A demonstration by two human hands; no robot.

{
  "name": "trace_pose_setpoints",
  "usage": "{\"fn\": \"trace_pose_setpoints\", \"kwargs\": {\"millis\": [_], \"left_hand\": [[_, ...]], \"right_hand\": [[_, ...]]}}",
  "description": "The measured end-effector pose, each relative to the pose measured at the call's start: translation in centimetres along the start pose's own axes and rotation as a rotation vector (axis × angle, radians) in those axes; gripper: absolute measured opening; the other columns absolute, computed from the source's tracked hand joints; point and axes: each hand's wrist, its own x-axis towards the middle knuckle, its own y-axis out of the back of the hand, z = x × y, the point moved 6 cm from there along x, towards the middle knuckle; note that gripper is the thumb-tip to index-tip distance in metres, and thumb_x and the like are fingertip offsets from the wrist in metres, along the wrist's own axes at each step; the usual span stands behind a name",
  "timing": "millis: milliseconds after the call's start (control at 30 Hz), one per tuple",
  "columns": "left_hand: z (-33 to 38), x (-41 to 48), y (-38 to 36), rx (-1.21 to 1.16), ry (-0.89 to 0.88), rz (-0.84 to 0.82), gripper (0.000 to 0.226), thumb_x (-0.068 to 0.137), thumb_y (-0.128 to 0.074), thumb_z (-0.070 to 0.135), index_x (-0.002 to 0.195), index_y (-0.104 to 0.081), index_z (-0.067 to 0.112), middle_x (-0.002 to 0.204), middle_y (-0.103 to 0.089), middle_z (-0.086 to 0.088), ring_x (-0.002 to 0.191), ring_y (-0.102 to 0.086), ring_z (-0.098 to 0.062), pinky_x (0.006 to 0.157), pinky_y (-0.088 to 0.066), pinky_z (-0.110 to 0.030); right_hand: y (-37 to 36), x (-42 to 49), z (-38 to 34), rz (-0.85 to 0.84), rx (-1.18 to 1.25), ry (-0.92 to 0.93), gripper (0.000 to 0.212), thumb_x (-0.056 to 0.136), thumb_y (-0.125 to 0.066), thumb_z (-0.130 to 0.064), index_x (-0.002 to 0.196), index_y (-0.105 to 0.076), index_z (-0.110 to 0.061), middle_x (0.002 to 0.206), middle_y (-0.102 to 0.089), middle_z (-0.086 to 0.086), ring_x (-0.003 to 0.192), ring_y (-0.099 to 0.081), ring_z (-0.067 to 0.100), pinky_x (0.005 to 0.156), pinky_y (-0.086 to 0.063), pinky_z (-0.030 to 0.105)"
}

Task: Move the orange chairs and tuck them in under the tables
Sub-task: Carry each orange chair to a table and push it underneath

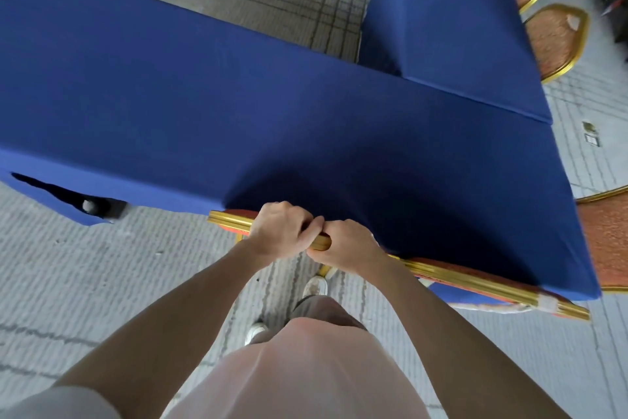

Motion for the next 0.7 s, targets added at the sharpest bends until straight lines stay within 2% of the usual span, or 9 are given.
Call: {"fn": "trace_pose_setpoints", "kwargs": {"millis": [100,233,333,433,467,500,567,700], "left_hand": [[-0.1,-0.1,0.0,0.046,-0.012,0.037,0.061,0.095,-0.022,0.050,0.059,-0.062,0.021,0.052,-0.055,0.006,0.049,-0.049,-0.013,0.049,-0.025,-0.023],[0.1,-0.4,-0.1,0.017,0.035,-0.006,0.062,0.094,-0.019,0.053,0.061,-0.061,0.021,0.054,-0.055,0.005,0.052,-0.052,-0.014,0.053,-0.037,-0.029],[-0.1,-0.4,-0.1,-0.058,0.109,-0.080,0.056,0.095,-0.026,0.055,0.067,-0.064,0.025,0.059,-0.058,0.005,0.058,-0.055,-0.014,0.057,-0.041,-0.031],[-0.3,-0.5,0.6,-0.257,0.220,-0.142,0.040,0.096,-0.042,0.046,0.071,-0.062,0.022,0.065,-0.057,0.005,0.071,-0.057,-0.021,0.063,-0.041,-0.033],[-0.5,-0.4,1.0,-0.336,0.272,-0.157,0.035,0.095,-0.045,0.040,0.071,-0.058,0.019,0.066,-0.056,0.004,0.075,-0.057,-0.024,0.065,-0.042,-0.033],[-0.9,-0.2,1.4,-0.399,0.318,-0.166,0.032,0.093,-0.045,0.038,0.072,-0.057,0.017,0.068,-0.057,0.003,0.079,-0.058,-0.027,0.068,-0.044,-0.034],[-1.7,-0.1,2.4,-0.479,0.387,-0.138,0.037,0.087,-0.040,0.048,0.079,-0.061,0.019,0.078,-0.066,0.001,0.085,-0.061,-0.027,0.075,-0.049,-0.036],[-4.7,-0.8,5.4,-0.550,0.495,0.000,0.049,0.079,-0.032,0.063,0.088,-0.065,0.028,0.091,-0.071,0.005,0.094,-0.061,-0.024,0.086,-0.051,-0.041]], "right_hand": [[0.3,0.4,0.0,-0.048,0.018,0.001,0.025,0.080,-0.060,-0.046,0.070,-0.051,-0.025,0.063,-0.058,-0.006,0.063,-0.056,0.014,0.053,-0.034,0.028],[0.4,-0.3,-0.2,-0.127,0.035,-0.024,0.025,0.077,-0.063,-0.045,0.081,-0.058,-0.021,0.071,-0.062,-0.004,0.070,-0.062,0.019,0.055,-0.044,0.030],[0.7,-1.7,-0.2,-0.211,0.223,-0.083,0.030,0.072,-0.065,-0.051,0.093,-0.062,-0.030,0.081,-0.067,-0.005,0.071,-0.063,0.015,0.059,-0.050,0.034],[1.6,-2.4,-0.2,-0.150,0.427,-0.101,0.020,0.078,-0.064,-0.047,0.086,-0.066,-0.029,0.073,-0.065,-0.008,0.062,-0.055,0.008,0.057,-0.043,0.036],[2.3,-2.4,-0.2,-0.095,0.464,-0.106,0.014,0.081,-0.062,-0.042,0.087,-0.069,-0.031,0.076,-0.066,-0.012,0.068,-0.057,0.006,0.061,-0.044,0.033],[3.0,-2.3,-0.1,-0.048,0.484,-0.111,0.017,0.083,-0.060,-0.036,0.096,-0.071,-0.033,0.087,-0.069,-0.016,0.080,-0.061,0.002,0.070,-0.046,0.029],[4.2,-2.1,-0.4,0.000,0.472,-0.095,0.033,0.085,-0.057,-0.030,0.116,-0.069,-0.033,0.109,-0.068,-0.018,0.105,-0.059,-0.002,0.085,-0.044,0.022],[5.7,-0.2,-3.5,0.008,0.428,0.026,0.033,0.087,-0.057,-0.027,0.119,-0.066,-0.029,0.115,-0.067,-0.016,0.109,-0.058,0.000,0.095,-0.048,0.028]]}}
